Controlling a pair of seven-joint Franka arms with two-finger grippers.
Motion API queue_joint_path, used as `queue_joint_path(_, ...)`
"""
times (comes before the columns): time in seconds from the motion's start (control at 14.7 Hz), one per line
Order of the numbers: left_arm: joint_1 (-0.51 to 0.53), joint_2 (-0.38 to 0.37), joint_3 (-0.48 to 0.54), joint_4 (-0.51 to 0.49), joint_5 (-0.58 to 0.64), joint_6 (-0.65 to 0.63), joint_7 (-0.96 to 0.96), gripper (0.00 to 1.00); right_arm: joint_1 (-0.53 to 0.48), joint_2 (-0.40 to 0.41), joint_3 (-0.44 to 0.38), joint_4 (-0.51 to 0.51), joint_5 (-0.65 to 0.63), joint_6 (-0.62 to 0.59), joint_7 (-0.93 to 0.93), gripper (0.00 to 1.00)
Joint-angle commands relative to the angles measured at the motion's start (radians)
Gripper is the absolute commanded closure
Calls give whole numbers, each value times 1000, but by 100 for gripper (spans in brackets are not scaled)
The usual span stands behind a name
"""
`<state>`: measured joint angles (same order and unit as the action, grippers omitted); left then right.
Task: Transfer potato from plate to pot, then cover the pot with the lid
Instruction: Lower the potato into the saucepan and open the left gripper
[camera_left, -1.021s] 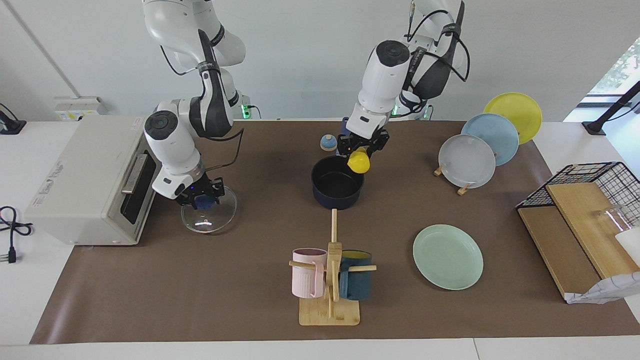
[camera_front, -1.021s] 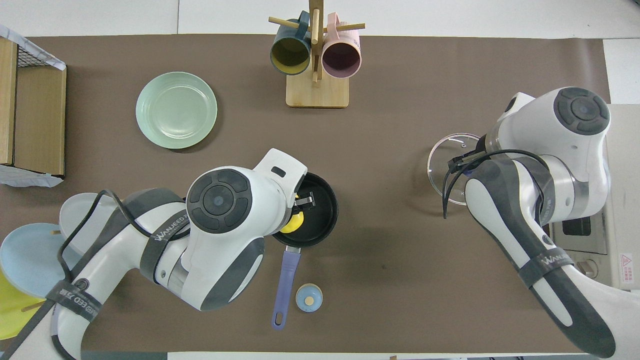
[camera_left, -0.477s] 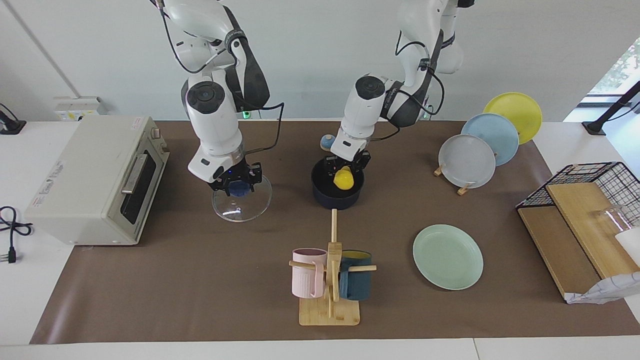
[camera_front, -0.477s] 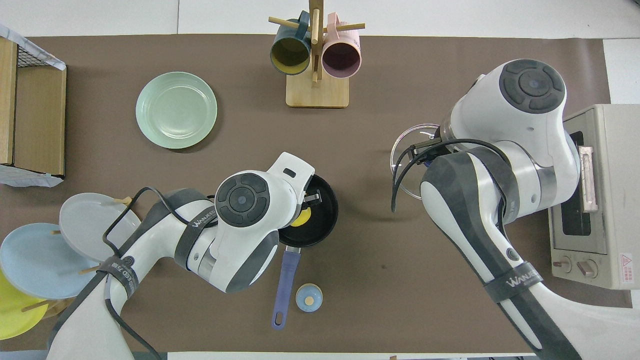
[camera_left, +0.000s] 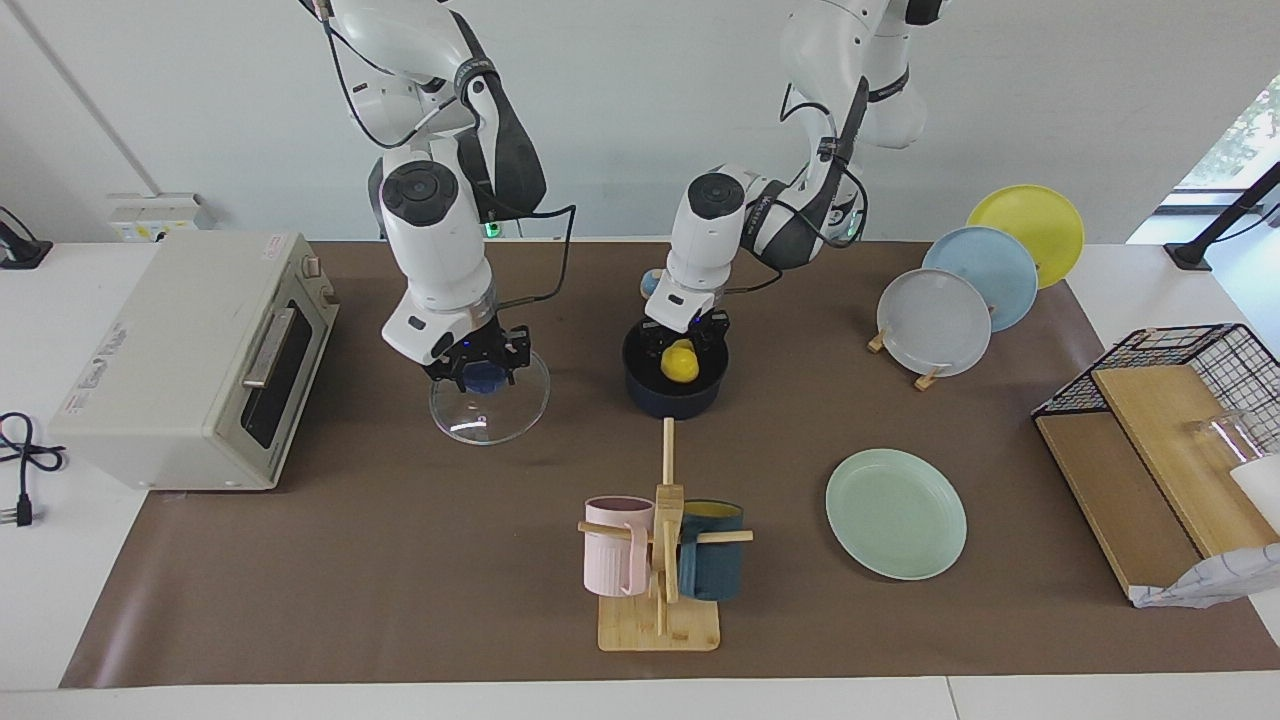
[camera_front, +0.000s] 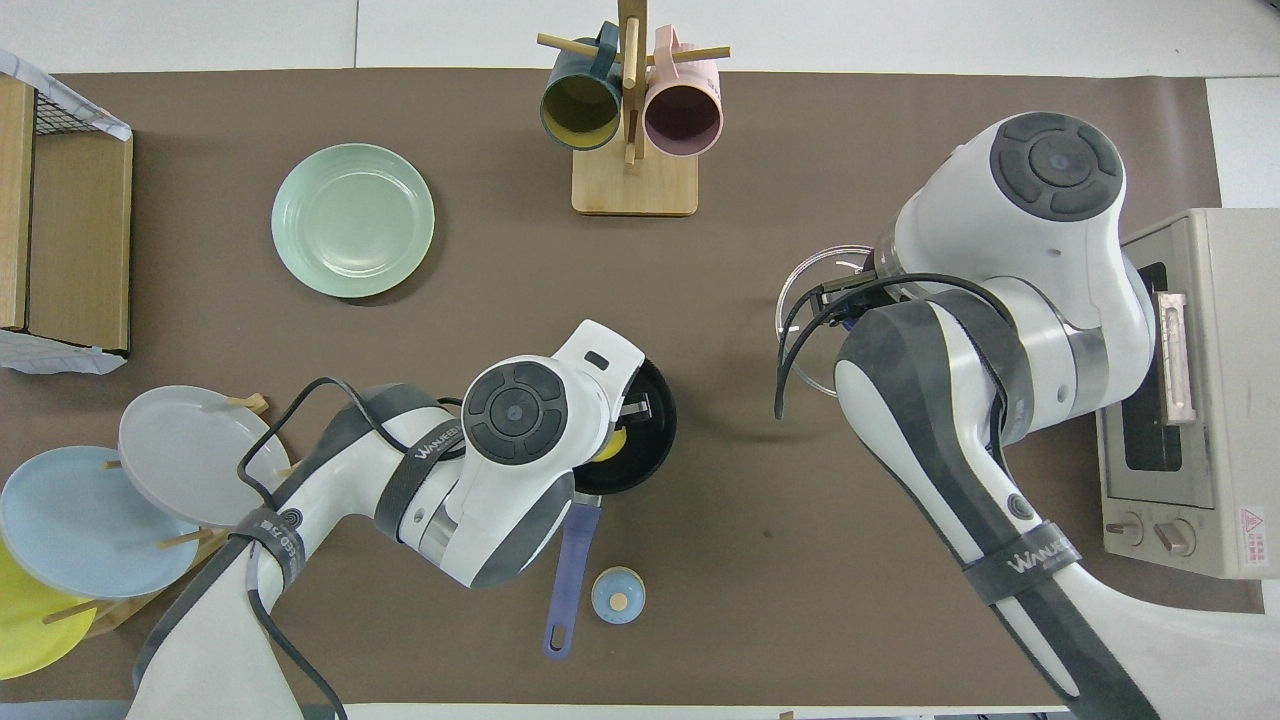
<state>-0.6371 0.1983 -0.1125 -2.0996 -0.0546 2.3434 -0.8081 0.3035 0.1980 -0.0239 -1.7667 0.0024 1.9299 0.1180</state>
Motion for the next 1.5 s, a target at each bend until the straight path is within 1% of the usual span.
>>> queue_joint_path(0.0,-27,-8,19,-34,24,31,-22,100,12,11,2,30,19,-23,48,100)
queue_joint_path(0.14,-36,-3,19,-62,29,65,-23,100,25,11,2,30,19,-22,71,100)
queue_joint_path(0.27,-39,-3,21,-68,30,68,-22,100,37,12,2,30,19,-22,86,100)
queue_joint_path(0.34,-38,-3,21,-68,41,67,-20,86,39,11,2,30,19,-22,86,100)
queue_joint_path(0.41,-36,-3,19,-66,51,65,-19,20,39,11,2,30,19,-19,91,100)
queue_joint_path(0.48,-32,-5,20,-59,52,62,-16,0,39,11,2,30,19,-19,97,100)
queue_joint_path(0.61,-23,-20,22,-43,52,51,-3,0,39,11,2,30,19,-19,97,100)
queue_joint_path(0.75,6,-49,24,-21,53,-5,15,0,39,11,2,30,19,-19,97,100)
queue_joint_path(0.89,48,-74,22,53,53,-123,67,0,39,12,2,30,19,-19,97,100)
queue_joint_path(1.02,127,-115,22,149,42,-284,166,0,40,11,2,30,19,-17,101,100)
queue_joint_path(1.23,255,-164,22,292,29,-487,300,0,39,12,33,38,19,-15,156,100)
queue_joint_path(1.43,385,-223,30,357,-5,-613,473,0,40,37,88,97,16,-25,238,100)
